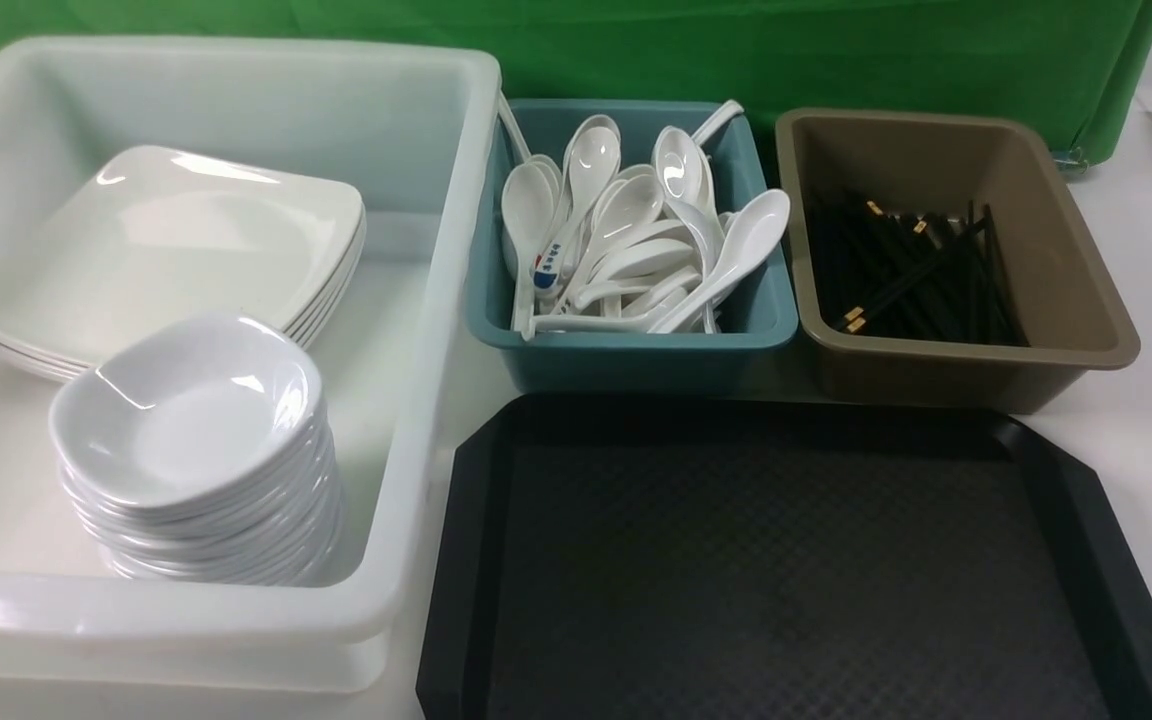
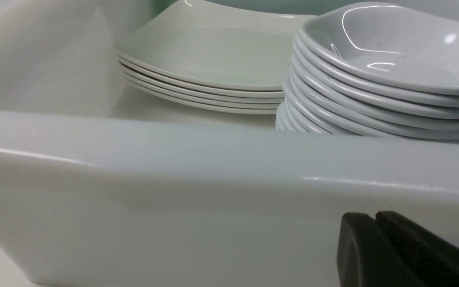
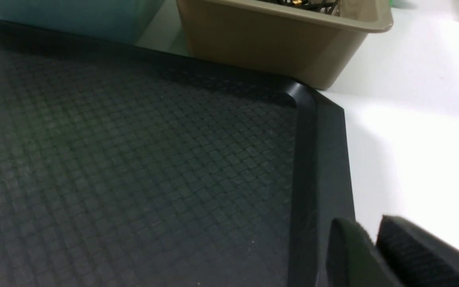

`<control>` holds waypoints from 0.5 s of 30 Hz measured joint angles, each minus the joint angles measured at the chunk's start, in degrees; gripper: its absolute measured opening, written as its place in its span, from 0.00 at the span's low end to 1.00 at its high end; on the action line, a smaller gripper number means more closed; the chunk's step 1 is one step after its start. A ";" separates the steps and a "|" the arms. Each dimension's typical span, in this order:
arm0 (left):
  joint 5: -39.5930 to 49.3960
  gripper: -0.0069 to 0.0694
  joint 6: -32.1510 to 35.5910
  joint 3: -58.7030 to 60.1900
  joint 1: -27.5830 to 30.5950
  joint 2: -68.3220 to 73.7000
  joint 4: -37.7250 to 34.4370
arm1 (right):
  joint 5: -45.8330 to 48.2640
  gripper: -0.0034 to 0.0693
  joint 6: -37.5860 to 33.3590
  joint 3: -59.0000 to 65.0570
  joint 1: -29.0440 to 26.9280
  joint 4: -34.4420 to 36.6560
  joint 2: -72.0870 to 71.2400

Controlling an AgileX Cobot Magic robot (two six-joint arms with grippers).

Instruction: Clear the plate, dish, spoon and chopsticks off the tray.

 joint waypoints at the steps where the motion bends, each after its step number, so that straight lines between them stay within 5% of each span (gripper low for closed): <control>1: 0.00 0.11 0.00 0.00 0.00 0.00 0.00 | 0.07 0.24 0.00 0.00 0.00 0.00 0.00; 15: -0.94 0.11 0.48 0.00 0.00 0.00 0.17 | 0.02 0.28 0.00 0.00 0.00 0.00 0.00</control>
